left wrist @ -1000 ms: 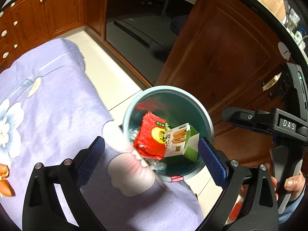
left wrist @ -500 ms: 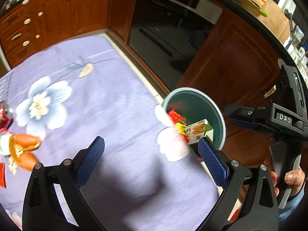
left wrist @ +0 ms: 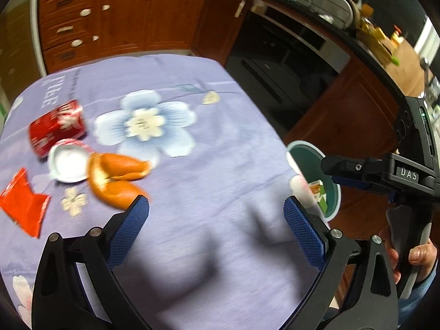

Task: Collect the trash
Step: 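Move both tools back to the table toward the orange peel and white cup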

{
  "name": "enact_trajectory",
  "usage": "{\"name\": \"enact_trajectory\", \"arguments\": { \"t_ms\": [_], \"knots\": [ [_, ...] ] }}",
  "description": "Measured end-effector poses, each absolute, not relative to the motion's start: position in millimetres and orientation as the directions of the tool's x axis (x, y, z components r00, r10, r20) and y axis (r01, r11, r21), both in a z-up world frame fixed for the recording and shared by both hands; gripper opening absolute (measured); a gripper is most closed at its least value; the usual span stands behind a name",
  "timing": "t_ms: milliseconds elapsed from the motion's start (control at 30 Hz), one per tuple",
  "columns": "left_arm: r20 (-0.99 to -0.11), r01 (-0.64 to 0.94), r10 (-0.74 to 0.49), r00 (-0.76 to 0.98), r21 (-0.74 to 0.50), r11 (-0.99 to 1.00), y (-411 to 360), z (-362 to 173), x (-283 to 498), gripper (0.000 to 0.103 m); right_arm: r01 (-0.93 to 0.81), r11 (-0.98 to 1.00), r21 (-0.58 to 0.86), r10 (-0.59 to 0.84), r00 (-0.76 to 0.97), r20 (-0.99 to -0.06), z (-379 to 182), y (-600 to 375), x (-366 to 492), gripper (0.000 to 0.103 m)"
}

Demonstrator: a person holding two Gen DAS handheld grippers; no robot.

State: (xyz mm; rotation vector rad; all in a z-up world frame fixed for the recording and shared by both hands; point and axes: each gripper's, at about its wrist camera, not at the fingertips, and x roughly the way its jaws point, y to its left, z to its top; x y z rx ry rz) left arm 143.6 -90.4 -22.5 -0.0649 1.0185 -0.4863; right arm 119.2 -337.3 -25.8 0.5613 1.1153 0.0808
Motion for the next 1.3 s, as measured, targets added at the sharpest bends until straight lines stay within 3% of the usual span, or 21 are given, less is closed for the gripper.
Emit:
{"name": "enact_trajectory", "arguments": {
  "t_ms": [567,867,1233,1267,1300],
  "knots": [
    [-0.811,0.156,-0.307,0.498,-0.264,0.952,68,-61,146,0.099,0.051,0.884,0.465,0.440,0.246,-0.864,-70,-173,191,0.089],
    [-0.818,0.118,-0.296,0.493,-0.274,0.954,98,-72,156,0.099,-0.200,0.916,0.347,0.390,0.243,-0.888,-72,-117,237,0.089],
    [-0.826,0.071,-0.278,0.490,-0.280,0.957,117,-79,162,0.099,-0.389,0.903,0.181,0.281,0.218,-0.935,-98,-85,247,0.089],
    [-0.827,0.072,-0.279,0.488,-0.280,0.957,116,-80,162,0.099,-0.415,0.894,0.166,0.276,0.220,-0.936,-98,-83,242,0.089],
    [-0.827,0.075,-0.279,0.488,-0.278,0.958,116,-81,162,0.099,-0.430,0.890,0.149,0.267,0.228,-0.936,-97,-81,237,0.080]
  ]
}}
